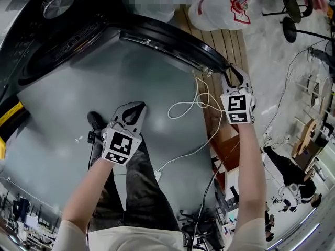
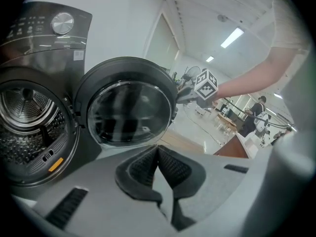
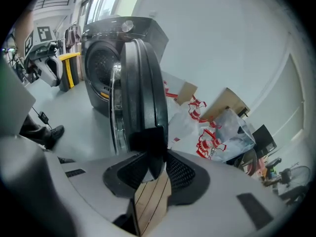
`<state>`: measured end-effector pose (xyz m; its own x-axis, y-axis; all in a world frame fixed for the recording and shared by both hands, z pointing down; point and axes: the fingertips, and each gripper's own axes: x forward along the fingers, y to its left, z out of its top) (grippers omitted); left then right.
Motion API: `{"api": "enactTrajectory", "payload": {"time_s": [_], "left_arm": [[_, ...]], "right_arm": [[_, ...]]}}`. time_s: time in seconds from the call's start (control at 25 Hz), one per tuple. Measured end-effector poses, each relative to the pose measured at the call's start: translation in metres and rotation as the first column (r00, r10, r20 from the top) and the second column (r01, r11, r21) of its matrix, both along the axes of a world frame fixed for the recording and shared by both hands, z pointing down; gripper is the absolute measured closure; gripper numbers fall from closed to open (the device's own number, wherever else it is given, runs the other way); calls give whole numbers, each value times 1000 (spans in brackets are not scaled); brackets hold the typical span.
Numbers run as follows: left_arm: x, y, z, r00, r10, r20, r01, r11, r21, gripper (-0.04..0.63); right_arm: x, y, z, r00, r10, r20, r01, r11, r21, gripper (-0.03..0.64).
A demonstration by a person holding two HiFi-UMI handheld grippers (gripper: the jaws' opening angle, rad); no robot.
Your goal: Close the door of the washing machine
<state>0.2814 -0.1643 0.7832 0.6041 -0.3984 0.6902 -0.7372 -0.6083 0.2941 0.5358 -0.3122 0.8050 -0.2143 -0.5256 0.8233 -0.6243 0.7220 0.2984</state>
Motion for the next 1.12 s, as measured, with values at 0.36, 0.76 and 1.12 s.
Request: {"api": "enactTrajectory", "payload": {"time_s": [0.36, 0.76, 1.12], "left_arm": [[-27, 31, -1, 1000, -4, -9, 4, 1000, -10, 586], [-57, 50, -5, 1000, -14, -14, 14, 1000, -13, 586], [-91, 76, -8, 1000, -18, -18, 17, 1000, -24, 586]], "right_arm": [[-24, 45, -2, 998, 56, 32, -55, 998, -40, 488], [-46, 100, 0, 991, 124, 53, -119, 989, -87, 500], [-91, 154, -3, 973, 207, 101, -195, 974, -115, 517]]}}
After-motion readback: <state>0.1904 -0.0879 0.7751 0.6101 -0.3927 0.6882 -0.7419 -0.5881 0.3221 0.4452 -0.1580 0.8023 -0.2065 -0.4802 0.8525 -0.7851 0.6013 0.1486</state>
